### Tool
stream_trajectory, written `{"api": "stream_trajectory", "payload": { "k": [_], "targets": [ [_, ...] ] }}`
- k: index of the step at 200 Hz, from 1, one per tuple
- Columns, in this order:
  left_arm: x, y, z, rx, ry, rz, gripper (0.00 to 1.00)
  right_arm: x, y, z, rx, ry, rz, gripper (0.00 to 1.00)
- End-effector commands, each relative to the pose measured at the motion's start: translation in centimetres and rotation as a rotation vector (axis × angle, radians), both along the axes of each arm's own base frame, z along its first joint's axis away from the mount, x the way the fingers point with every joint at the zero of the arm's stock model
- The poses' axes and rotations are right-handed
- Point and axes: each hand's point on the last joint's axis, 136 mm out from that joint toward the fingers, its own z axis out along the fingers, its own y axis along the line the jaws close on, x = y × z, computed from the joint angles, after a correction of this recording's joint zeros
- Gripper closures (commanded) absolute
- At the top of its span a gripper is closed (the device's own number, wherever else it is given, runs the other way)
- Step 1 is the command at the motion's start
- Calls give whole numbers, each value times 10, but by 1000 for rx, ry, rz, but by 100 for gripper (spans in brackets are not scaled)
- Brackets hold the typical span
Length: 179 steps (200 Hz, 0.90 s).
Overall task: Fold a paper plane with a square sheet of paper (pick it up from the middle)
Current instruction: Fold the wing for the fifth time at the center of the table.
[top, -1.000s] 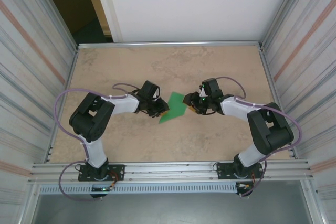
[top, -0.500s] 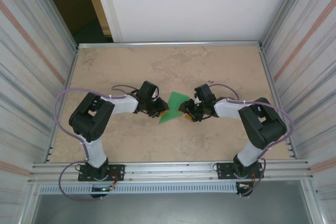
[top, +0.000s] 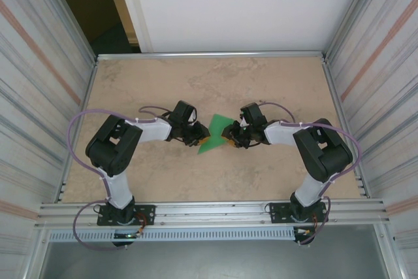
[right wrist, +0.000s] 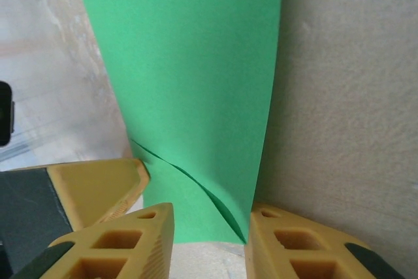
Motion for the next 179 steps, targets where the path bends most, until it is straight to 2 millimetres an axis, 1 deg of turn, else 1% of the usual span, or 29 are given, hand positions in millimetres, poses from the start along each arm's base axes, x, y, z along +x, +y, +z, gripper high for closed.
{"api": "stream_trajectory", "payload": {
  "k": [1,19,55,69,83,94,112,122,135,144,155,179],
  "targets": [
    [-19,19,-31,78,108,20,77,13,6,11,37,-40,-10,71],
    [-18,19,-31,78,109,22,77,14,5,14,41,-51,-15,73],
    [-16,17,-26,63,96,15,77,14,7,13,52,-41,-15,86],
    [-13,15,-20,49,78,11,75,14,6,12,51,-35,-19,91],
    [-7,10,-7,20,34,-5,74,15,5,14,52,-37,-21,96],
    [0,6,8,-2,-30,-23,72,16,3,15,50,-40,-30,99],
    [9,-1,38,-33,-176,-76,69,20,-1,25,52,-62,-45,100],
    [11,-2,51,-18,-257,-106,67,22,-4,33,55,-75,-51,100],
    [11,-4,65,20,-367,-168,64,23,-10,37,49,-76,-68,100],
    [9,-7,72,58,-442,-216,62,23,-13,41,48,-76,-76,100],
    [6,-11,75,106,-526,-278,57,24,-16,42,51,-66,-87,100],
    [-2,-22,76,214,-682,-411,48,24,-21,43,52,-35,-102,100]
  ]
}}
